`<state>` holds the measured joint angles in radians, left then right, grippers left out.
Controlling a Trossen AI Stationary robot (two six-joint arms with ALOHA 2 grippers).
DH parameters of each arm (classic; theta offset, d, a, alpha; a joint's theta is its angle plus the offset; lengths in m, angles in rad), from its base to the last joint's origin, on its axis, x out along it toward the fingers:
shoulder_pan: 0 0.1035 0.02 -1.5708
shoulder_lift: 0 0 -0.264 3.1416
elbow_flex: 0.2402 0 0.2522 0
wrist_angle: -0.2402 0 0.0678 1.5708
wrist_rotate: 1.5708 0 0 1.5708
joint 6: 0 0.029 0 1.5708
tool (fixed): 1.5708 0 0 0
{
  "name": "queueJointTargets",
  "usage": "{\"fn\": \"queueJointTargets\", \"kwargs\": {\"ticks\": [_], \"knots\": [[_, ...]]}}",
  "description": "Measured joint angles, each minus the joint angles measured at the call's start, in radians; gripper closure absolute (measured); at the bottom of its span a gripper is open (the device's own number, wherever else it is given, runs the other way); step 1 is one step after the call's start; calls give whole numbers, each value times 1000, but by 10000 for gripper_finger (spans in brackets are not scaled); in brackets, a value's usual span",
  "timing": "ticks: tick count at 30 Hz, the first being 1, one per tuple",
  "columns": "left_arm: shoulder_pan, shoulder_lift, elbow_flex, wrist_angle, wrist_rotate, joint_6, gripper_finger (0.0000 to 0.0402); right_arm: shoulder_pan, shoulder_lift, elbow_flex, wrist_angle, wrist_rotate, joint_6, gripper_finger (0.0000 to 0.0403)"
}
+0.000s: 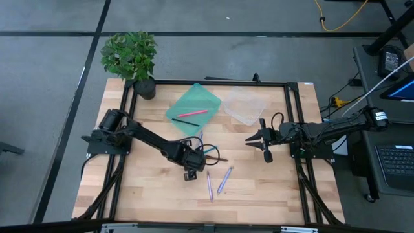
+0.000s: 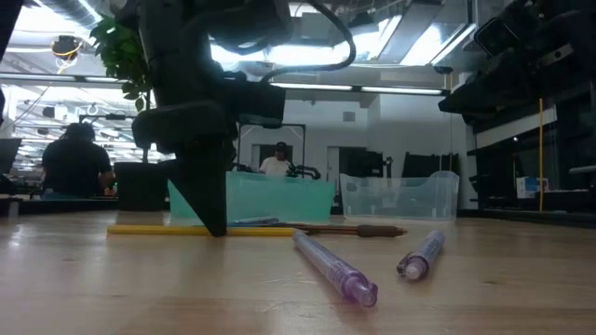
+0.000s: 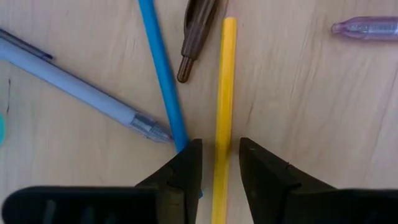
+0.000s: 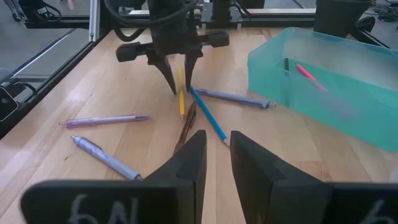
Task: Sort pens & pencils
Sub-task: Put the yellow pencil into the blue bin
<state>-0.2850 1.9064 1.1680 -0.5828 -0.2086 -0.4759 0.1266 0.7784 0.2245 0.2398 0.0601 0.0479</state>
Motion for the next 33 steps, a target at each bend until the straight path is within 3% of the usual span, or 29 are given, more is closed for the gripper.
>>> {"fn": "queueJointTargets", "kwargs": {"ticks": [9,27,33], "knots": [[21,1,3,-67,79,-47,301,0,0,0,-4,0,-3,328],[25,39,6,-67,127,-67,302,0,0,0,-6,0,-2,328],[24,39,6,-62,134,-72,334,0,0,0,-6,0,-2,328]]}}
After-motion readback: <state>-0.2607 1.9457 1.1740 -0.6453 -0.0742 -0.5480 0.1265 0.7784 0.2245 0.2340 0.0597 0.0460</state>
